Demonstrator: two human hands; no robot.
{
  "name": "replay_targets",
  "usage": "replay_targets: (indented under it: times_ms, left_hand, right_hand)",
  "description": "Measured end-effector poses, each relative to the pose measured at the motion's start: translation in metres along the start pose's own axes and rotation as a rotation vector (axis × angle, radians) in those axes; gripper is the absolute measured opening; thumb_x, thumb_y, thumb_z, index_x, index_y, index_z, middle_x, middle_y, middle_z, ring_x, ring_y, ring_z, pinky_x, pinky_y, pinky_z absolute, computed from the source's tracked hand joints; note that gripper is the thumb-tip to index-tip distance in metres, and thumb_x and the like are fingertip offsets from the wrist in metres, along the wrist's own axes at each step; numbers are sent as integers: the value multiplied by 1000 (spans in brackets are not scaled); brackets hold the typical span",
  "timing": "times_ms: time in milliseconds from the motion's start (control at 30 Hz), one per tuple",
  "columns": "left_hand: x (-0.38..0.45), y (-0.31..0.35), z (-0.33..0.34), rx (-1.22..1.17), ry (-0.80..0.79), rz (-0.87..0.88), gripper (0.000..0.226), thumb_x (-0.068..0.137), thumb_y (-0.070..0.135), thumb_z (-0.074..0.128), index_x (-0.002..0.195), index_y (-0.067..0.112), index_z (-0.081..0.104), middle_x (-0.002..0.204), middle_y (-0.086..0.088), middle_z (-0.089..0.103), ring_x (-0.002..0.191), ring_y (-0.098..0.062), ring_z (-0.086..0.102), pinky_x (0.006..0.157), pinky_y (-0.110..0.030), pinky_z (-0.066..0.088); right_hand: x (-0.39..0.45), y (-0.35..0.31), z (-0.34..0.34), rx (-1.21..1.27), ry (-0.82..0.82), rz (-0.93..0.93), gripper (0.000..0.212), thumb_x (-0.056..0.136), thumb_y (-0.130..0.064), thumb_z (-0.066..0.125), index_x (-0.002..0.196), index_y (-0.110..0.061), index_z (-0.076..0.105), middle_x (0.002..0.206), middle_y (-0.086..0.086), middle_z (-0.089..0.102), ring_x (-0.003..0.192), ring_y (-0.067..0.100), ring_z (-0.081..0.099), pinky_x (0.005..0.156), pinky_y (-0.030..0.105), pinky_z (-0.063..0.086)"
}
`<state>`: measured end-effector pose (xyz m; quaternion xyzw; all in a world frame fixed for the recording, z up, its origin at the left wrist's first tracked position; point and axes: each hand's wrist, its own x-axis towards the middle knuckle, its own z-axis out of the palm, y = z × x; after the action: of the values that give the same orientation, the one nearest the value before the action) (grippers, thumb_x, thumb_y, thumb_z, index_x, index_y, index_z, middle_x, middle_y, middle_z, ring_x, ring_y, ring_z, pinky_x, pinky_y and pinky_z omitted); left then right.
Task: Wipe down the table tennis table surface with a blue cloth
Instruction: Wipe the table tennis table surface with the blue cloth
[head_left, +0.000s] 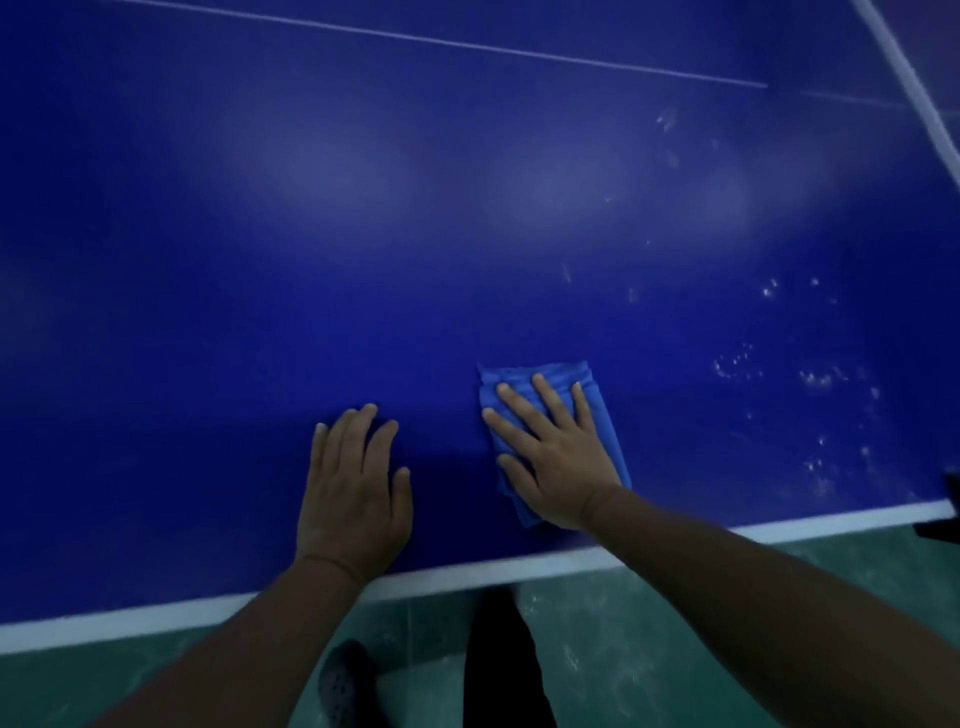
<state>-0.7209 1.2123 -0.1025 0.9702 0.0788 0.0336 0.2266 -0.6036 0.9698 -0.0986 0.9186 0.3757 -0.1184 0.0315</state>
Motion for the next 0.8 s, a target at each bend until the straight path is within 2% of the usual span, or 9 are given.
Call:
replay_targets:
  times_ms: [233, 433, 500, 567, 700, 767, 800]
  left_hand:
    - [138, 7, 12, 54, 60, -78, 53, 96, 34, 34, 135, 4, 54, 149, -17, 45, 143, -35, 35, 122, -51, 14]
    - [266, 12, 20, 101, 108, -191, 62, 97, 39, 26, 145, 4, 45, 158, -16, 35, 150, -32, 24, 125, -48, 8]
    - [283, 12, 23, 128, 84, -242, 68, 98, 45, 21, 152, 6, 35, 164, -14, 21, 154, -28, 10, 126, -47, 3]
    - [288, 10, 27, 156, 66, -263, 70, 99, 49, 17, 156, 9, 29, 167, -12, 12, 155, -25, 1, 126, -48, 1]
    - [287, 7, 31, 184, 38, -273, 65, 100, 45, 20, 154, 11, 33, 165, -13, 18, 155, -26, 5, 125, -49, 4]
    - [287, 7, 30, 179, 38, -267, 64, 100, 43, 23, 153, 10, 37, 164, -14, 23, 155, -28, 8, 125, -49, 5]
    - [288, 7, 29, 171, 43, -267, 63, 100, 42, 24, 152, 10, 38, 163, -14, 25, 154, -29, 10, 124, -49, 5]
  right_hand:
    - [132, 72, -32, 28, 79, -90, 55, 103, -53, 30, 155, -34, 30, 166, -5, 22, 154, 32, 12, 118, 67, 12]
    - [274, 132, -69, 67, 115, -52, 61, 100, -56, 17, 156, -37, 26, 167, -8, 16, 155, 28, 6, 121, 62, -3]
    - [328, 161, -84, 43, 104, 11, 63, 97, -57, 12, 157, -40, 19, 168, -11, 9, 155, 26, 1, 120, 61, -5]
    - [380, 194, -95, 34, 106, 77, 56, 102, -54, 20, 157, -42, 16, 168, -13, 5, 155, 25, -1, 120, 60, -6]
    - [436, 226, -109, 95, 128, 174, 55, 104, -49, 26, 158, -38, 21, 168, -11, 8, 155, 28, 2, 119, 62, -3]
    - [418, 212, -105, 80, 173, 223, 56, 103, -49, 24, 158, -35, 24, 167, -7, 13, 154, 31, 6, 119, 65, 1]
    - [395, 199, -99, 69, 205, 177, 57, 103, -48, 25, 157, -33, 28, 167, -4, 18, 153, 35, 11, 118, 67, 6]
